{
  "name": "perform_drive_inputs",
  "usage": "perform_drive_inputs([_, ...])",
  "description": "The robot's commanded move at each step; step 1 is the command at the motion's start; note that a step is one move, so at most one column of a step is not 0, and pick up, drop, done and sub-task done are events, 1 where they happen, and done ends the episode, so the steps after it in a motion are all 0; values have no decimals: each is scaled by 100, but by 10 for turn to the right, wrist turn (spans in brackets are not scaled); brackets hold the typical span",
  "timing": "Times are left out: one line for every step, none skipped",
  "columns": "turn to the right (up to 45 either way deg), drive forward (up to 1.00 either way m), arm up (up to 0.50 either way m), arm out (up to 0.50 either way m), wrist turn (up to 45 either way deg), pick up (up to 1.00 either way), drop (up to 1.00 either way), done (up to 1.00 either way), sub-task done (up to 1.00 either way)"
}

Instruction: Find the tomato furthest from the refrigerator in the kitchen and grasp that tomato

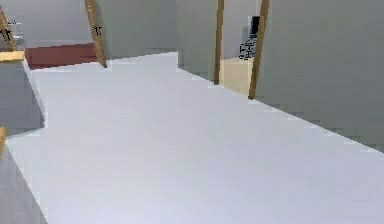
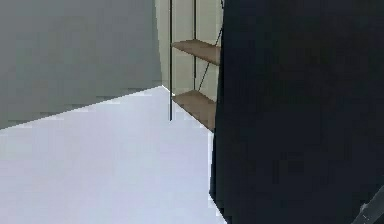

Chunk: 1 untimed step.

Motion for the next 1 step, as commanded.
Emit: perform_drive_inputs([0, 45, 0, 0, 0, 0, 0, 0, 0])
